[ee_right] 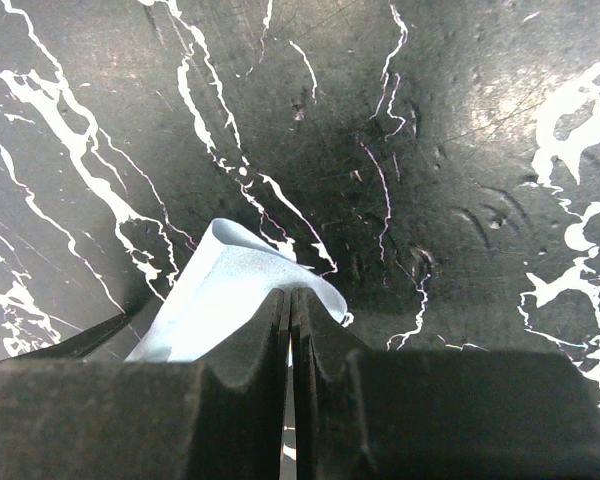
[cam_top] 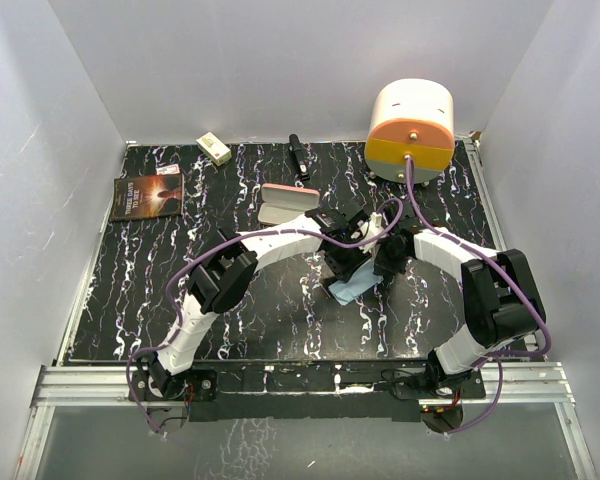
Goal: Organize the sunglasses
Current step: Fold the glasses cleaning cloth at the center of the board, then adjust the glasses cleaning cloth at the center of the board.
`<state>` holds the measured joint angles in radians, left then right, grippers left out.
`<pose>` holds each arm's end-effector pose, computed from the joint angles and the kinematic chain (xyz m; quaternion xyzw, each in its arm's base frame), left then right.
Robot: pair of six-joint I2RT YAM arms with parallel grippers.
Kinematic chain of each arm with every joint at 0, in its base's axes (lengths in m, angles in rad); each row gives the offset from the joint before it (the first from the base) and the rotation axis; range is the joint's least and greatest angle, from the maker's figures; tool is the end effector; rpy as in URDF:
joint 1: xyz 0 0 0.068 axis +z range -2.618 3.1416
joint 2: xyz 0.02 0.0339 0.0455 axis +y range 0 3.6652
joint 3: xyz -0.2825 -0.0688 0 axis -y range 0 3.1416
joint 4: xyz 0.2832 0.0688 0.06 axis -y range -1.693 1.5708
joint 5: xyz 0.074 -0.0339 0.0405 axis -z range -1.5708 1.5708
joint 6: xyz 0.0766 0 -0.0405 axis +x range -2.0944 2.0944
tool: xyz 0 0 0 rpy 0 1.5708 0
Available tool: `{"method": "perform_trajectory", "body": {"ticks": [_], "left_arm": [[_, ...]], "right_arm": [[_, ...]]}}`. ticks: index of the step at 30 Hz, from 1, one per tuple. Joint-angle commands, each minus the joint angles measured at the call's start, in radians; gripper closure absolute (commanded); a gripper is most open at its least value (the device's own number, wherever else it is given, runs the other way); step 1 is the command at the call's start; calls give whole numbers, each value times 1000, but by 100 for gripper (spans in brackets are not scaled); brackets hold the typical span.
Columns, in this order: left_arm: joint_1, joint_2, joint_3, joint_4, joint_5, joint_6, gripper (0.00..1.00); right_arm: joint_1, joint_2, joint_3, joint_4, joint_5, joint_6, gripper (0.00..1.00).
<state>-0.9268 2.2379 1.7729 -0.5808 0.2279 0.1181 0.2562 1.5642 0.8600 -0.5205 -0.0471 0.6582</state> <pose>0.3160 -0.4497 0.1335 0.5044 0.8168 -0.2024 0.1938 0.3124 0.0856 0.1168 0.1926 0.9658 0.0968 0.1442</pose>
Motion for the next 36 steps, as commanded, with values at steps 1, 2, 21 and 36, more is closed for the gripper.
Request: {"method": "perform_trajectory", "body": {"ticks": [1,2,21,36], "left_arm": [[-11,46,-26,-92,-32,-15,71],[-12,46,-26,-93,-32,-15,71],[-12,-6,21,-130,-72,17,71],[-12,26,-4,-117,-53,2,71]], "right_arm": [[21,-56,61,71,6,-18,92],[21,-54,60,70,7,-17,92],[21,-189,66,146,-86,6,92],[51,-273,-221,481,-315,139,92]]}}
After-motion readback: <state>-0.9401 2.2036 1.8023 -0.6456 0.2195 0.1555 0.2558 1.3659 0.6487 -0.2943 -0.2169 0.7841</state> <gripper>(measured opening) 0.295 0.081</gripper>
